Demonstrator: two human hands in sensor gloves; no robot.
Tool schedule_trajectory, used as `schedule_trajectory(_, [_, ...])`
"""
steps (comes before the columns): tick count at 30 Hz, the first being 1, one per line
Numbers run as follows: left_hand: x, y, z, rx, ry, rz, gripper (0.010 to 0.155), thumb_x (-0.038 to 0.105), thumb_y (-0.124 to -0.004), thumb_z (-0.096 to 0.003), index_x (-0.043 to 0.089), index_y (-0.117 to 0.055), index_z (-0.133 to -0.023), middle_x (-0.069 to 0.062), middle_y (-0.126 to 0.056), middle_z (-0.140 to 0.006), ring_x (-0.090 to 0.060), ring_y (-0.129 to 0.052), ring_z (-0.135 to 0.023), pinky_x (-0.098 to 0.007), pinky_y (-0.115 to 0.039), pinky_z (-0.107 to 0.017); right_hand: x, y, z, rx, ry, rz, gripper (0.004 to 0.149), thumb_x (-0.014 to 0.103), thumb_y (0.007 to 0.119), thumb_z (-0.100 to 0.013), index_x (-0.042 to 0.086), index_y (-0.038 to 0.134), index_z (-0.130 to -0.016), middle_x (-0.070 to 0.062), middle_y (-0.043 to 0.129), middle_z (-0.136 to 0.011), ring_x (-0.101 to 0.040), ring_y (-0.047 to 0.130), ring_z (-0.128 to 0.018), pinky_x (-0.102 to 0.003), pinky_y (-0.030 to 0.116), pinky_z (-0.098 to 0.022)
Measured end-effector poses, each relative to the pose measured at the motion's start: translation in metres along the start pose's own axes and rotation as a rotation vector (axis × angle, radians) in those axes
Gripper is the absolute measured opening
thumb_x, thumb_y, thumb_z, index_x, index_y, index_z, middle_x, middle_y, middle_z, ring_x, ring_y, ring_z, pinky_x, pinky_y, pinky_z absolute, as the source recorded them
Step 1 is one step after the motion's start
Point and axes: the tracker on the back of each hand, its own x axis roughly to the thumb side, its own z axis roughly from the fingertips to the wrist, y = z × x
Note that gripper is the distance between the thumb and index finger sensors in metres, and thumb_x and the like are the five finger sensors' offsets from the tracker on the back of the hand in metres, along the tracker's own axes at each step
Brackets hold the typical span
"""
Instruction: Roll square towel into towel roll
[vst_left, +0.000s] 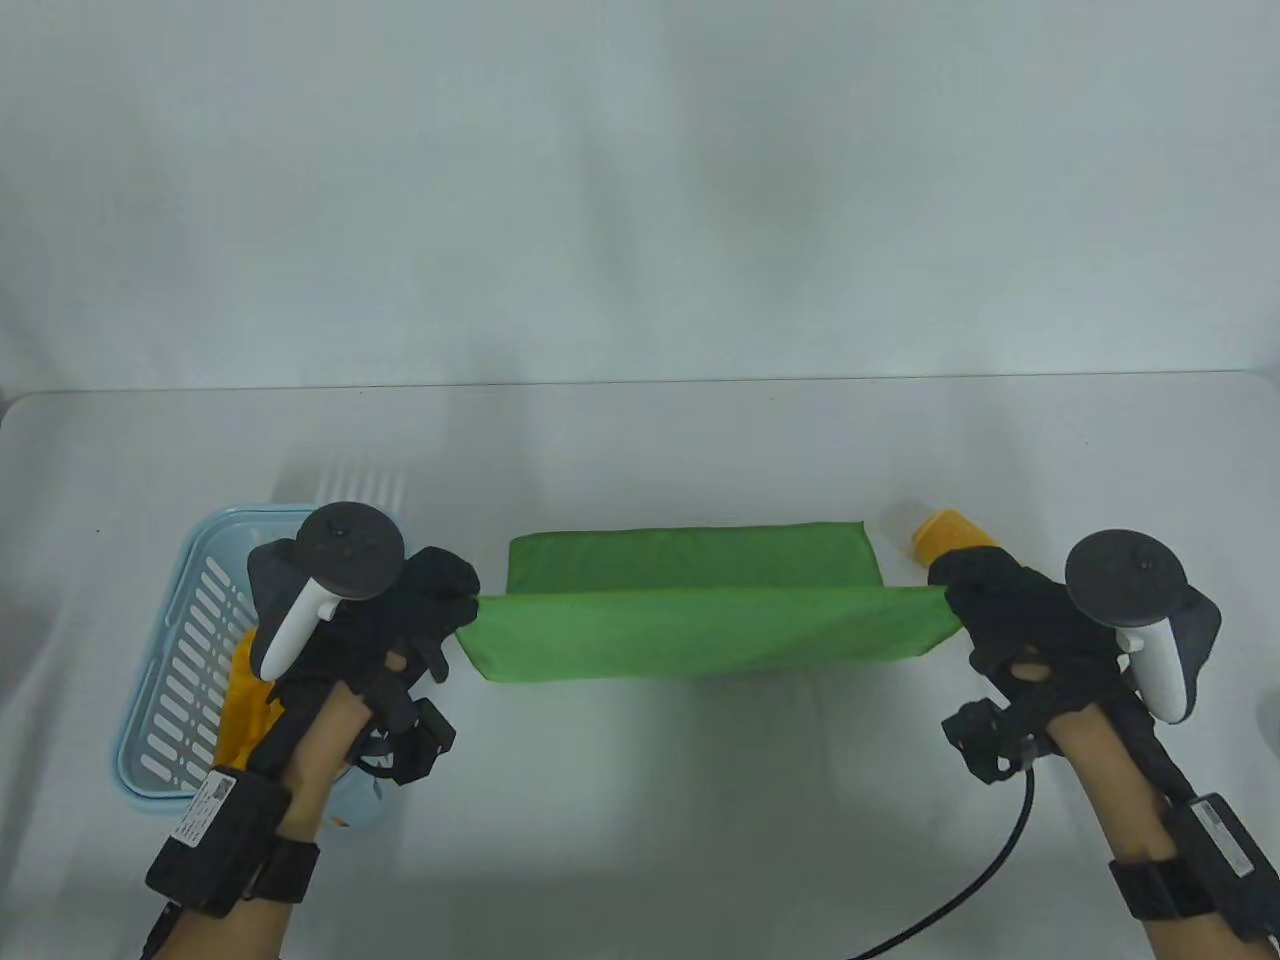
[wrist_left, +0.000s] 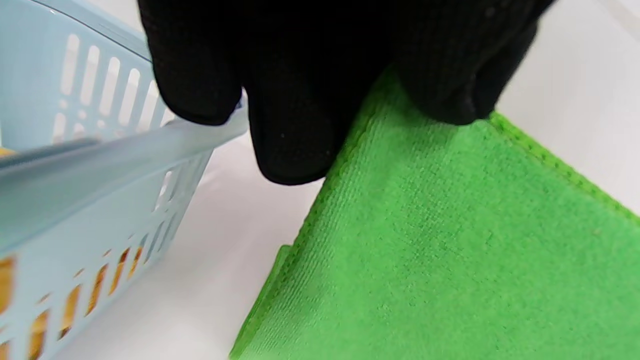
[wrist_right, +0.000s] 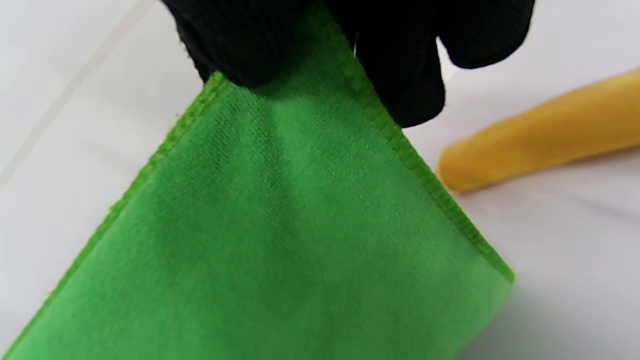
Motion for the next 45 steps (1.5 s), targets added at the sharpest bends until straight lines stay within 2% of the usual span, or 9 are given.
schedule_trajectory(10, [-0.002, -0.041, 0.045, -0.276, -0.183, -0.184, 0.042, 0.035, -0.082, -0.0391, 0.033, -0.081, -0.081, 0.006, -0.095, -0.084, -0.020, -0.104, -0.072, -0.048, -0.079, -0.063, -0.044, 0.008, 0.041, 0.285, -0.005, 0.000, 0.036, 0.030, 0.081, -0.038, 0.033, 0.084, -0.074, 0.001, 0.096, -0.070, -0.030, 0.094, -0.067, -0.056, 0.070, -0.059])
schedule_trajectory(17, [-0.007, -0.055, 0.066, -0.466, -0.242, -0.202, 0.042, 0.036, -0.082, -0.0393, 0.033, -0.082, -0.081, 0.006, -0.097, -0.081, -0.018, -0.106, -0.069, -0.047, -0.080, -0.062, -0.045, 0.002, 0.064, 0.413, -0.048, -0.028, 0.036, 0.029, 0.081, -0.038, 0.032, 0.085, -0.074, -0.001, 0.097, -0.065, -0.029, 0.094, -0.061, -0.057, 0.070, -0.058])
schedule_trajectory(20, [-0.007, -0.054, 0.063, -0.476, -0.228, -0.180, 0.041, 0.036, -0.082, -0.0395, 0.033, -0.082, -0.081, 0.006, -0.097, -0.082, -0.019, -0.106, -0.069, -0.048, -0.079, -0.063, -0.043, -0.001, 0.062, 0.405, -0.060, -0.042, 0.037, 0.029, 0.081, -0.038, 0.032, 0.085, -0.075, -0.002, 0.097, -0.063, -0.029, 0.094, -0.060, -0.057, 0.070, -0.058])
schedule_trajectory(28, [0.001, -0.042, 0.018, -0.329, -0.043, -0.160, 0.042, 0.035, -0.082, -0.0396, 0.032, -0.081, -0.081, 0.005, -0.095, -0.083, -0.021, -0.103, -0.071, -0.049, -0.077, -0.063, -0.036, 0.003, 0.024, 0.212, -0.014, 0.035, 0.038, 0.030, 0.081, -0.038, 0.031, 0.083, -0.076, -0.001, 0.096, -0.063, -0.029, 0.094, -0.060, -0.056, 0.071, -0.058])
schedule_trajectory(34, [0.015, -0.041, -0.019, -0.279, 0.047, -0.247, 0.042, 0.035, -0.082, -0.0393, 0.032, -0.081, -0.081, 0.005, -0.095, -0.083, -0.022, -0.103, -0.071, -0.050, -0.077, -0.064, -0.039, 0.012, -0.010, 0.150, 0.043, 0.079, 0.038, 0.029, 0.081, -0.038, 0.031, 0.083, -0.076, -0.001, 0.096, -0.064, -0.029, 0.094, -0.061, -0.057, 0.070, -0.058])
schedule_trajectory(40, [0.024, -0.051, -0.056, -0.259, 0.156, -0.294, 0.042, 0.036, -0.082, -0.0395, 0.032, -0.081, -0.081, 0.005, -0.094, -0.084, -0.022, -0.102, -0.072, -0.050, -0.076, -0.064, -0.049, 0.024, -0.042, 0.119, 0.139, 0.078, 0.038, 0.029, 0.081, -0.038, 0.031, 0.083, -0.077, -0.001, 0.096, -0.064, -0.029, 0.093, -0.062, -0.057, 0.069, -0.059])
schedule_trajectory(45, [0.029, -0.070, -0.088, -0.229, 0.252, -0.330, 0.042, 0.037, -0.082, -0.0397, 0.032, -0.080, -0.082, 0.005, -0.093, -0.084, -0.022, -0.101, -0.073, -0.050, -0.076, -0.064, -0.055, 0.038, -0.067, 0.070, 0.218, 0.151, 0.039, 0.029, 0.081, -0.039, 0.032, 0.082, -0.077, -0.001, 0.095, -0.065, -0.029, 0.093, -0.062, -0.057, 0.069, -0.059])
